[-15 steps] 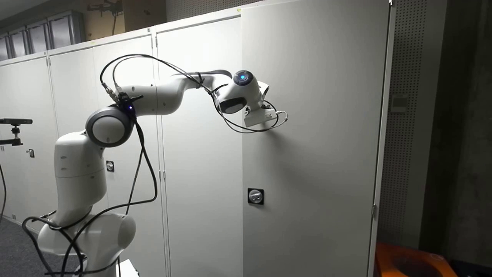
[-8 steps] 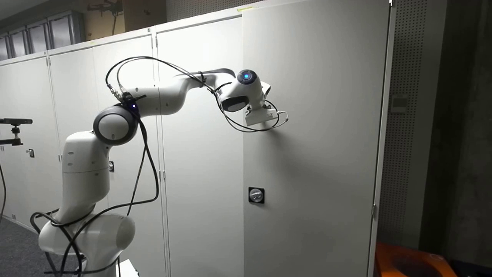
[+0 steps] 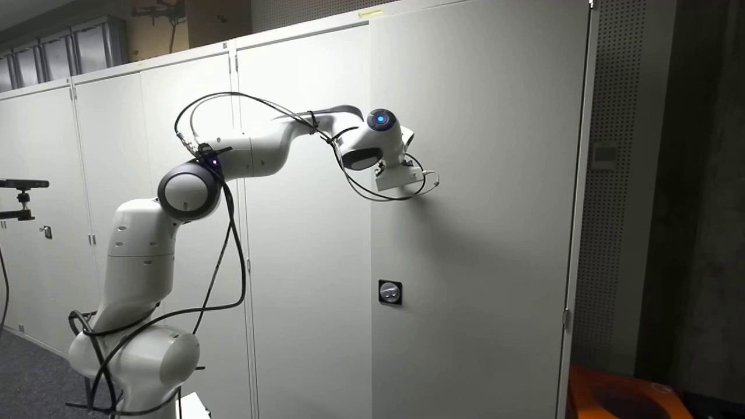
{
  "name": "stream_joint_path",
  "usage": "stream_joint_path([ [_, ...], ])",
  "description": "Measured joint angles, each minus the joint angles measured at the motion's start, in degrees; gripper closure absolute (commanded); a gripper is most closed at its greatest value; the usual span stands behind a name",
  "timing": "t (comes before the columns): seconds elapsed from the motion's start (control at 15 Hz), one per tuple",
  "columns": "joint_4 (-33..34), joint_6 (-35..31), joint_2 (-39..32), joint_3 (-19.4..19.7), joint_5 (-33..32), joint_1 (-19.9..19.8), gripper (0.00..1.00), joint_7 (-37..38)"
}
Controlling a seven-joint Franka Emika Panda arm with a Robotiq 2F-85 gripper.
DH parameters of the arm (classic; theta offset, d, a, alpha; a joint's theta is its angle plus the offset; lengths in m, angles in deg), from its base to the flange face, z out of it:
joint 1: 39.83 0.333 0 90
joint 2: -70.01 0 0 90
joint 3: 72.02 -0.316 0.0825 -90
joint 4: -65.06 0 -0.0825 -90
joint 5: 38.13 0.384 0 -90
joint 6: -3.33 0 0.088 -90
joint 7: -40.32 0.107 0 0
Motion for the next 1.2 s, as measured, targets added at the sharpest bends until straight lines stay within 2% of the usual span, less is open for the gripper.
stream_joint_path([
  [0.33, 4.5, 0.0, -1.7, -23.1, -0.1, -21.5, 1.0, 0.0],
  [0.47, 6.4, 0.0, -2.7, -30.2, -0.5, -28.3, 1.0, 0.0],
  [0.53, 7.0, 0.1, -3.0, -31.2, -0.5, -29.5, 1.0, 0.0],
  [1.2, 9.1, 0.5, -4.3, -30.9, -0.5, -30.1, 1.0, 0.0],
])
